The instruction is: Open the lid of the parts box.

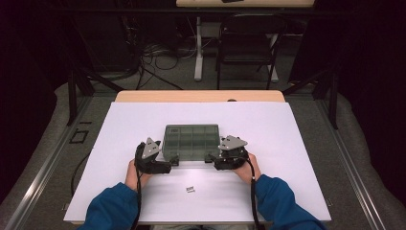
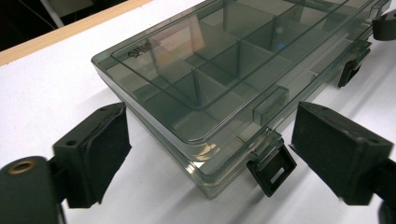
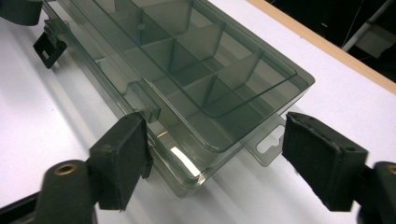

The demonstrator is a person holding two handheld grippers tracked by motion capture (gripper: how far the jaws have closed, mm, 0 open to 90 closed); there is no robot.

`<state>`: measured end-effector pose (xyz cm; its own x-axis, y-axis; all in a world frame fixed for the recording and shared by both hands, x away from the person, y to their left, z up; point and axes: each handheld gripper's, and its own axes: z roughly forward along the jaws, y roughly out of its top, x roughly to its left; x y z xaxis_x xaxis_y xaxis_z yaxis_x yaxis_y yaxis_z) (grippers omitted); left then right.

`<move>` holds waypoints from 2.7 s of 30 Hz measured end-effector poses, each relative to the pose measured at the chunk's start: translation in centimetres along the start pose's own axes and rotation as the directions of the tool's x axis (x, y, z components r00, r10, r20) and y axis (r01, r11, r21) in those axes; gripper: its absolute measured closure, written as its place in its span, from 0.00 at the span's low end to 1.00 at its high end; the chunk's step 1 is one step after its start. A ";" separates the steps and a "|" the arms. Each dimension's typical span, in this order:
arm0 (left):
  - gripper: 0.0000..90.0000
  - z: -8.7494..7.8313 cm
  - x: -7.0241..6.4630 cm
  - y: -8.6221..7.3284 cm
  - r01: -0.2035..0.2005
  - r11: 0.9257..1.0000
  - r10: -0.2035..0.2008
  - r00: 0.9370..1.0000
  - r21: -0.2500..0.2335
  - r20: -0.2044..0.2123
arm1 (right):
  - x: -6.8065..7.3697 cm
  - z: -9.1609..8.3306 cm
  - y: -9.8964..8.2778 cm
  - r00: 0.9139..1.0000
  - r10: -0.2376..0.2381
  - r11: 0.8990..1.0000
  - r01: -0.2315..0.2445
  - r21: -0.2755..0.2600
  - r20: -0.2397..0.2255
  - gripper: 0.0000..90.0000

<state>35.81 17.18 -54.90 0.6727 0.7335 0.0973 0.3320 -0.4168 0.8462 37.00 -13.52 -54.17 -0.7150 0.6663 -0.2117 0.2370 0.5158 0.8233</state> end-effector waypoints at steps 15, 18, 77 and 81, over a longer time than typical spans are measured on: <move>0.27 -0.1 0.1 0.2 -0.017 1.000 0.016 1.000 -0.026 -0.020 | 0.1 -0.2 0.2 1.000 -0.021 0.999 0.022 -0.045 0.021 0.40; 0.30 -0.1 0.1 0.2 -0.019 0.999 0.018 0.999 -0.031 -0.031 | 0.1 -0.3 0.2 1.000 -0.020 0.999 0.021 -0.049 0.023 0.40; 0.87 0.1 1.1 0.9 -0.040 0.996 0.021 0.970 -0.074 -0.241 | -1.0 -0.4 1.2 0.992 0.025 0.990 -0.007 -0.141 0.126 0.66; 0.87 0.1 1.2 1.0 -0.037 0.996 0.018 0.971 -0.077 -0.239 | -1.2 -0.4 1.4 0.991 0.027 0.989 -0.007 -0.150 0.134 0.70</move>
<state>37.00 17.55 -54.00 0.5012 0.8329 0.2348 0.2548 -0.4014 0.8797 37.90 -13.80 -52.61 -0.6140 0.7460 -0.2579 0.1403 0.4247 0.8944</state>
